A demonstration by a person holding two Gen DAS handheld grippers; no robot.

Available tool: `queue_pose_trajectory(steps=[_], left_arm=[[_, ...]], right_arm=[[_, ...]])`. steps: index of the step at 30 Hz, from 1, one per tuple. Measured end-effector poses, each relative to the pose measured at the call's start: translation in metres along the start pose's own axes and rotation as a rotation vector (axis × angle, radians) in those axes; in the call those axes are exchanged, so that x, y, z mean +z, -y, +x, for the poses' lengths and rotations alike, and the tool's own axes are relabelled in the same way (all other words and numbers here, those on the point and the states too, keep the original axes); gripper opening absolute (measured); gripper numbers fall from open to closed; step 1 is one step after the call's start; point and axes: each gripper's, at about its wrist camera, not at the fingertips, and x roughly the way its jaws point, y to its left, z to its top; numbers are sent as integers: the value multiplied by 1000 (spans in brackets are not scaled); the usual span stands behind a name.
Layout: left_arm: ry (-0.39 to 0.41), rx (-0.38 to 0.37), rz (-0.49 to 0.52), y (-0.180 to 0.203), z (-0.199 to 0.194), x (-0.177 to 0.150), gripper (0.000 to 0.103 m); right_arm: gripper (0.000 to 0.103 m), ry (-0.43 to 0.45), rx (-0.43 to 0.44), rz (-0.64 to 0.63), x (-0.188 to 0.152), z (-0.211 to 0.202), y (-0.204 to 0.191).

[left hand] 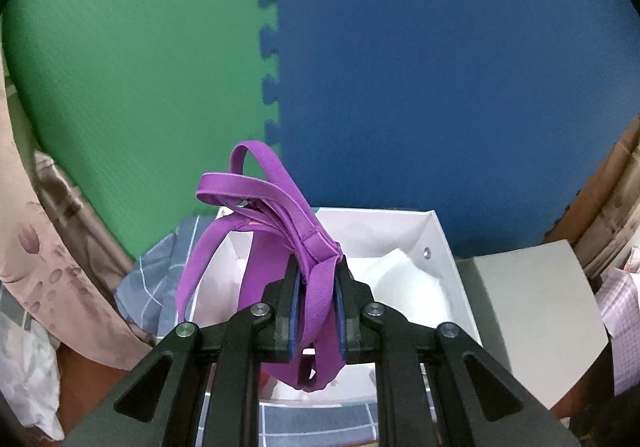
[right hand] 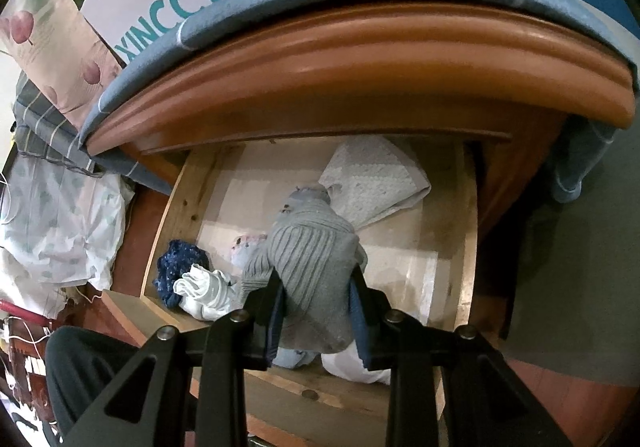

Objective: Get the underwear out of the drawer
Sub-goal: 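Carry the purple bra with the left tool over the white box, then open the left tool to drop the purple bra into the box, then move the left tool back to the drawer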

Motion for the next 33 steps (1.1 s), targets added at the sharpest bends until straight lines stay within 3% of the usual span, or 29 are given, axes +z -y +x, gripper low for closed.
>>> queue_pose_trajectory(steps=[10,14,20,22,25,33], left_arm=[[-114,20,-19,-7,60,-23,13],[-115,30,-18,-6,67,-30,15],[-133,14,8,6,68,-32,26],[-140,25,8,7,68,-33,38],[-127,34,32,12,64,-36,47],[-71,72,8,4,40,-45,51]], right_arm=[[29,-17,7,-8,-1,4,-4],[29,-22,7,-11,-2,6,-5],[29,-28,5,-9,-1,7,-5],[29,-30,3,-10,-1,7,-4],[29,-34,0,-9,-2,9,-4],[29,-38,-11,-16,-4,10,-4]])
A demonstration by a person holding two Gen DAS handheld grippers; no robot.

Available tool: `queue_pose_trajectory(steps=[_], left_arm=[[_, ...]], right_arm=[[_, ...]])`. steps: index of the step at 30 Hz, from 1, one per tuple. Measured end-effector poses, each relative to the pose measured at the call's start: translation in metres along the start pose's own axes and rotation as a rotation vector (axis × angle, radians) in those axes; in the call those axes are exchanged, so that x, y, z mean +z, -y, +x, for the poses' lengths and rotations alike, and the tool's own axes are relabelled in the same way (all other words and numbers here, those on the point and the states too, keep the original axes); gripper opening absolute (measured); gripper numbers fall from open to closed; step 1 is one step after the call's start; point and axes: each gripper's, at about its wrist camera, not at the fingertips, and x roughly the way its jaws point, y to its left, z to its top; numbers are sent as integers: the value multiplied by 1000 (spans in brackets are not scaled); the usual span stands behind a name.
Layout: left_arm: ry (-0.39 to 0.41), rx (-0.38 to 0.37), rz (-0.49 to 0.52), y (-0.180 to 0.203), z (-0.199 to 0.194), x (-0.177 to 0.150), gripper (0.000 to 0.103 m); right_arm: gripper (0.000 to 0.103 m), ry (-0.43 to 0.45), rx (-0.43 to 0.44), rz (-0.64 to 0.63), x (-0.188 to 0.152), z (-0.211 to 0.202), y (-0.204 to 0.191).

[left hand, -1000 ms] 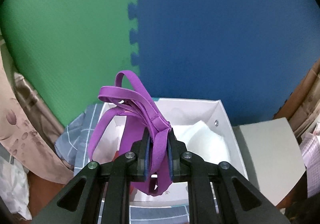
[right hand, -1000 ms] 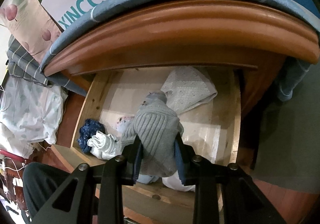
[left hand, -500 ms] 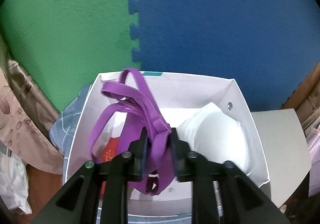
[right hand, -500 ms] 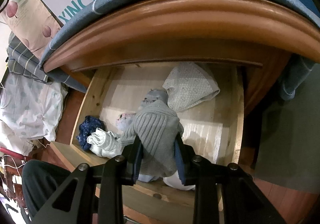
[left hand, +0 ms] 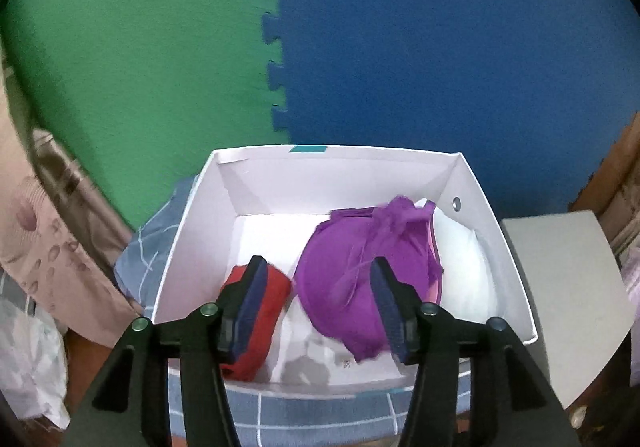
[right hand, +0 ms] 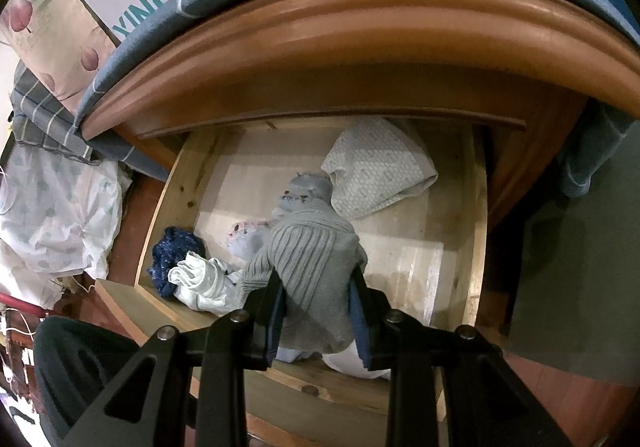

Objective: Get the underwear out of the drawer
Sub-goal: 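Move the left tool back to the drawer, then carry the grey striped sock with the right tool over the white box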

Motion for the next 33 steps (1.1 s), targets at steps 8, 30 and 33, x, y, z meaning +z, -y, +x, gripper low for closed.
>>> queue_pose_trajectory(steps=[8,30,33], left_arm=[[110,26,-79,-36,-54,-46,67],[-25,167,-294,-143,-13,-230,81],[-20,123,-364,-153,-17,-232,85]], right_arm=[[29,-4,-20,-18,-2,3,-2],[29,134,-115,-110,2,-86,-37],[29,176,-114,-119,16,-118,-49]])
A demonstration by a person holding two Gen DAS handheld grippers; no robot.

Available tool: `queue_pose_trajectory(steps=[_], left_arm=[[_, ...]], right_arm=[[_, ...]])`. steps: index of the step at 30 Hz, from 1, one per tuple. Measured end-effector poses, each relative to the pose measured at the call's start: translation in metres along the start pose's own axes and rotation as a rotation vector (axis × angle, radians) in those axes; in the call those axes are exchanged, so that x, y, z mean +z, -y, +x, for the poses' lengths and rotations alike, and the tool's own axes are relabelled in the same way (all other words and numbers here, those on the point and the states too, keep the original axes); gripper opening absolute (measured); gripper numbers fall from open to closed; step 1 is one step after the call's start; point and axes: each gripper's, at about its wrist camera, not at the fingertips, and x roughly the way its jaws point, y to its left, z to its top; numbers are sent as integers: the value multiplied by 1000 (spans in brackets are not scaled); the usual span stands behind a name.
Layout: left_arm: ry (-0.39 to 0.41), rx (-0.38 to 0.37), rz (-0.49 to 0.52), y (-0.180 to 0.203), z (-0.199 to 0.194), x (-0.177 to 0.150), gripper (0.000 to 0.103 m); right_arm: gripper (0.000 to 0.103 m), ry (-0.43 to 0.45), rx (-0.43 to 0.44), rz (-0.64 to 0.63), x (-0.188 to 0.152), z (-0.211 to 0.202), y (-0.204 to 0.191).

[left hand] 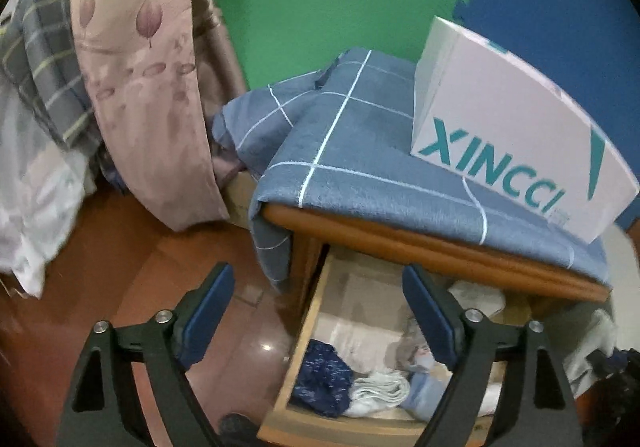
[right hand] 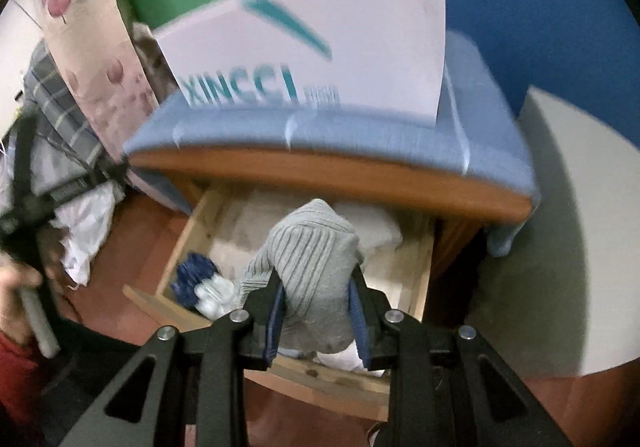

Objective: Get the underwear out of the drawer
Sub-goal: 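Carry the grey striped sock with the right tool over the white box, then open the right tool to drop the grey sock into the box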

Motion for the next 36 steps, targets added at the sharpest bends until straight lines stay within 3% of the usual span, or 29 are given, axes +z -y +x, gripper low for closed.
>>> queue_pose_trajectory(steps=[8,13,20,25,28,36], left_arm=[[41,58,-39,-15,-16,5,88],[60,96,-22,-16,-19,6,91],[52,103,-37,-19,-17,6,92],[45,107,-42,-21,-15,4,93],[30,107,-43,-21,-12,4,93],[23,95,-45,-22,-11,3,93]], right_arm=[[29,173,-36,-62,89,-89,-16],[29,211,-78,-61,146,-100,-16],[29,185,-205,-71,213,-63,-11],[30,114,-271,-77,237,-21,-4],[30,71,-315,-81,243,2,-2],[35,2,-314,-56,236,39,2]])
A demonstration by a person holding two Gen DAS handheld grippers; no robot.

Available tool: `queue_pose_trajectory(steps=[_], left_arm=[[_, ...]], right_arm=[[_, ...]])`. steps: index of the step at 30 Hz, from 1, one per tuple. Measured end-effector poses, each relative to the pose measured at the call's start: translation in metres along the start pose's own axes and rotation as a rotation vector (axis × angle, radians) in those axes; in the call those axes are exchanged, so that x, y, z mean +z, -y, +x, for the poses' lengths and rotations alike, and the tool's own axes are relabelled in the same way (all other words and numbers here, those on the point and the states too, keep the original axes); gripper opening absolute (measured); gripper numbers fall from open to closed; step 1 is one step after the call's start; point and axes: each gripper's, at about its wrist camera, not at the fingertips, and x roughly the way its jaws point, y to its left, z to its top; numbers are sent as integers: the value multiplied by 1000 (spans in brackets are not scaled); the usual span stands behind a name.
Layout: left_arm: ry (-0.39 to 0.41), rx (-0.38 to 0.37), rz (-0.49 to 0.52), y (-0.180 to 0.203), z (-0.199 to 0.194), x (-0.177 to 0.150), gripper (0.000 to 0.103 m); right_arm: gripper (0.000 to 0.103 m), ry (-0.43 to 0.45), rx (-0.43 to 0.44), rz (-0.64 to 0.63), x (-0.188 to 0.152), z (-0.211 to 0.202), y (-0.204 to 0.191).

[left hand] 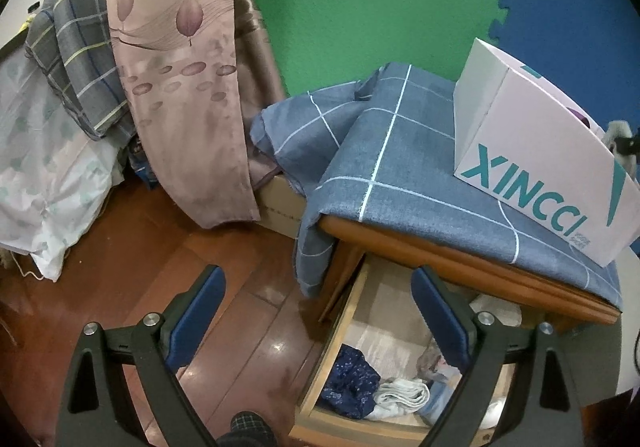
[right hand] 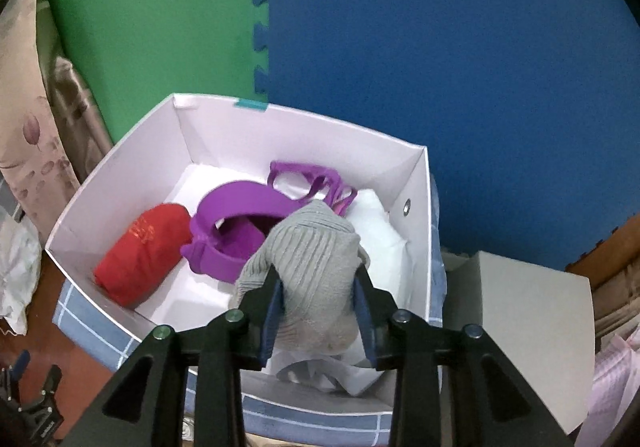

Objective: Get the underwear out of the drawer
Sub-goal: 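Open the right tool to drop the grey sock into the box, then move the right tool back down into the drawer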

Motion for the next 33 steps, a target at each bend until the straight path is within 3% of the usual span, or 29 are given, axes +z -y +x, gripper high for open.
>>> queue_pose_trajectory(steps=[3,8,13,17,25,28,33], left_arm=[[-6,0,0,0,1,0,93],[-10,0,3,1,2,-1,93],[-8,5,14,3,2,0,93],[-10,12,33,5,3,-2,93],[-10,9,56,9,1,-4,93],[-14,9,72,12,1,-5,93],[-16,5,96,19,3,-7,93]], right_arm=[[37,-23,7,10,-3,9,-1],[52,-22,3,46,-4,4,3],[53,20,-2,51,-1,-19,6],[53,58,60,37,-15,-48,7],[53,15,184,-96,-100,-91,-1],[53,-55,222,-166,-141,-87,-6],[53,-245,254,-248,-199,-41,-18]])
